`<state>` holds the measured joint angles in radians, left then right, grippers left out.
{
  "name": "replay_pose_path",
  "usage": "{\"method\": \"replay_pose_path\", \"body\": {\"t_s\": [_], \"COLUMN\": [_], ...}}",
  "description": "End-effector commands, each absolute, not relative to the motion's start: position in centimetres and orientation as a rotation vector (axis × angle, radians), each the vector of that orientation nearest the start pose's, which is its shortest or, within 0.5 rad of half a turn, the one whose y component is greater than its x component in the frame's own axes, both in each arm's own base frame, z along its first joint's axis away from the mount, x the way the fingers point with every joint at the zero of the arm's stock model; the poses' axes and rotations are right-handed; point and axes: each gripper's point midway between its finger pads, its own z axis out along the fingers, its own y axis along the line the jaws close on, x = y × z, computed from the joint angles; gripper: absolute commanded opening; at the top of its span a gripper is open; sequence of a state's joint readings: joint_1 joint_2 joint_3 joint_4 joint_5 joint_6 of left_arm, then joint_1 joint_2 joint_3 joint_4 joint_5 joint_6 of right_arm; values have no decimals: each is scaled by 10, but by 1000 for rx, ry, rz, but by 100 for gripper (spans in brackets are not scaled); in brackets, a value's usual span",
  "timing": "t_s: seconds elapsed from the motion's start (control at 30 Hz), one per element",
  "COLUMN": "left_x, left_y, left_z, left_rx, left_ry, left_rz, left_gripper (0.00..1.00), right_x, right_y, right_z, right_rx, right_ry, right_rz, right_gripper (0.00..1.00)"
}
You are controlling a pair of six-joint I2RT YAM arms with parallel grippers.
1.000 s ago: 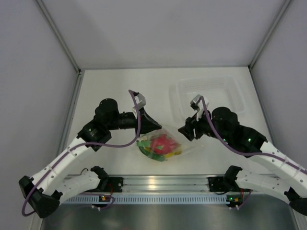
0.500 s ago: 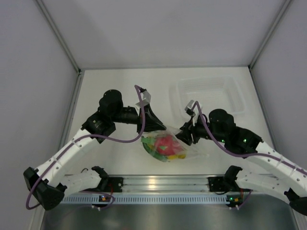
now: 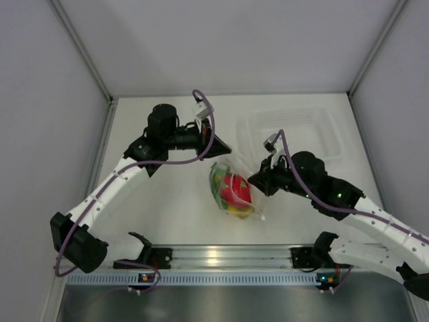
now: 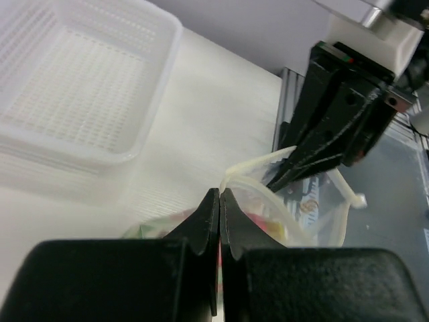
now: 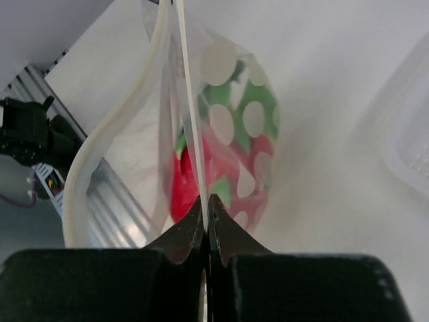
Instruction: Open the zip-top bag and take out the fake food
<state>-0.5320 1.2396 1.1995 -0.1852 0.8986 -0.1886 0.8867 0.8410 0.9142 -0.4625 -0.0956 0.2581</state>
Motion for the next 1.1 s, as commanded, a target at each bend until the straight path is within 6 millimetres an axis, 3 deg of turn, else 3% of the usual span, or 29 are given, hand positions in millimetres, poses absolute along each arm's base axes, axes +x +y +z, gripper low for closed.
{"method": "replay_pose_path", "body": {"t_s": [0.0, 0.07, 0.1, 0.17, 0.2, 0.3, 0.33, 0.4, 0.5, 0.53, 0.57, 0.63, 0.7, 0.73, 0.83, 0.87, 1.07], "left_x": [268, 285, 289, 299, 301, 310, 308, 310, 309, 303, 293, 284, 267, 261, 244, 233, 215], "left_y": [-293, -293, -292, -291, -289, -280, -274, -261, -248, -244, -248, -238, -241, -235, -243, -255, -284], "left_z": [361, 353, 353, 348, 346, 345, 345, 348, 324, 324, 303, 295, 271, 274, 256, 251, 222], "left_rx": [815, 751, 730, 674, 651, 532, 491, 377, 256, 226, 193, 94, 17, -36, -133, -115, -105], "left_ry": [1635, 1690, 1706, 1746, 1756, 1791, 1798, 1807, 1881, 1880, 1944, 1965, 2015, 1993, 2028, 2052, 2108], "left_rz": [-1136, -1089, -1076, -1051, -1043, -990, -977, -935, -832, -816, -830, -812, -825, -823, -864, -890, -972], "left_gripper": [0, 0, 14, 31, 47, 55, 64, 64, 66, 69, 69, 69, 70, 74, 76, 76, 74], "right_x": [194, 200, 205, 216, 222, 238, 240, 247, 253, 254, 256, 259, 262, 263, 266, 267, 269], "right_y": [249, 256, 256, 260, 258, 255, 255, 255, 253, 252, 251, 251, 251, 252, 254, 254, 261], "right_z": [281, 274, 271, 262, 257, 248, 247, 247, 247, 246, 248, 244, 246, 244, 245, 246, 249], "right_rx": [-379, -272, -227, -143, -72, 9, 32, 60, 84, 88, 96, 103, 106, 106, 112, 114, 112], "right_ry": [1913, 1949, 1959, 1999, 2005, 2008, 2009, 1998, 1994, 1994, 1988, 1994, 1994, 1999, 1994, 1991, 1985], "right_rz": [853, 883, 867, 835, 800, 722, 717, 696, 654, 643, 637, 613, 599, 590, 586, 587, 616], "right_gripper": [0, 0, 0, 0, 0, 0, 0, 0, 0, 0, 0, 0, 0, 0, 0, 0, 0]}}
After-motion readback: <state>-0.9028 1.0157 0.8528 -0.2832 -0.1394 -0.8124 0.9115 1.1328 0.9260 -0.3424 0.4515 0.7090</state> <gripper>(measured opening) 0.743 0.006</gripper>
